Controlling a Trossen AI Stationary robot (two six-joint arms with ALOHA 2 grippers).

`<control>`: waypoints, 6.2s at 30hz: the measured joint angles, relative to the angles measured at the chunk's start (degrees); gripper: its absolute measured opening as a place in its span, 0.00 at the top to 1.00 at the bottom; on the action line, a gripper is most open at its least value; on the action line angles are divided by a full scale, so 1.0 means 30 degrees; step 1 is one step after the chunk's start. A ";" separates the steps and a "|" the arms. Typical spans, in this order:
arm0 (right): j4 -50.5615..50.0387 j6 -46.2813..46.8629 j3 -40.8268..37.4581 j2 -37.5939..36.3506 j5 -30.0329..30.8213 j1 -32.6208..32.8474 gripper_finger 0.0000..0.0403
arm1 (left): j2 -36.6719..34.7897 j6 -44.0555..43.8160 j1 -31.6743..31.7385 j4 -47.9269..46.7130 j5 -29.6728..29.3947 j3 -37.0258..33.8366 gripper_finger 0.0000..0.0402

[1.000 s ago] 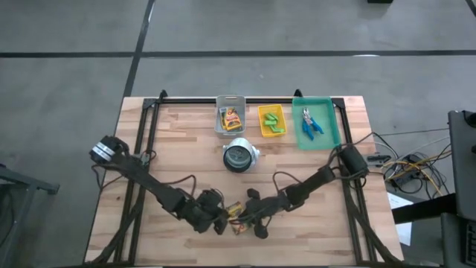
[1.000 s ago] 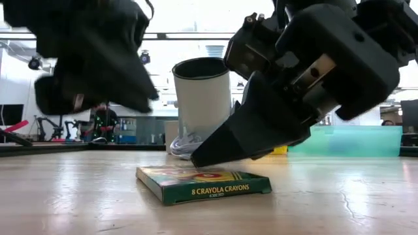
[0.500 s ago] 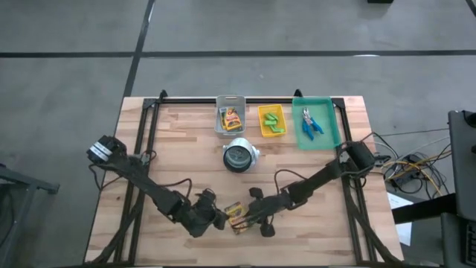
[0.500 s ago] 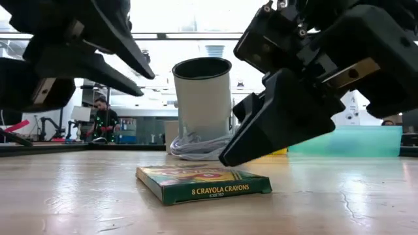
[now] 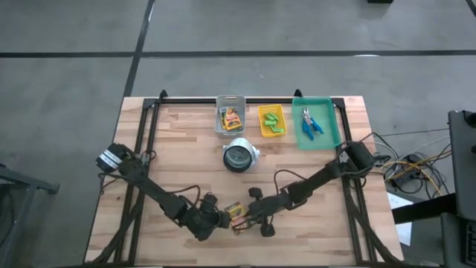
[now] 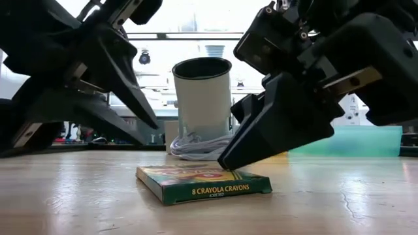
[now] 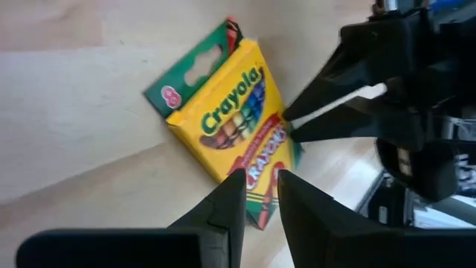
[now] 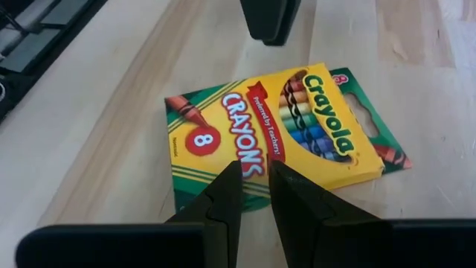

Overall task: Pick & Place School Supplies
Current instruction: Put the pack of crayon into the gray bin

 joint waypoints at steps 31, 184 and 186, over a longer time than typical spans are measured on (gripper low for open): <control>-0.0058 0.0357 -0.0386 0.0022 0.0058 0.0000 0.83 | 0.0024 -0.1276 0.0022 -0.1449 0.0698 0.0007 0.79; -0.1719 0.1501 -0.0430 0.0117 -0.0998 -0.0117 0.83 | 0.1248 0.2511 0.1508 0.2945 -0.0931 0.0131 0.79; -0.1719 0.1501 -0.0430 0.0117 -0.0998 -0.0117 0.83 | 0.1248 0.2504 0.1515 0.2935 -0.0879 0.0131 0.79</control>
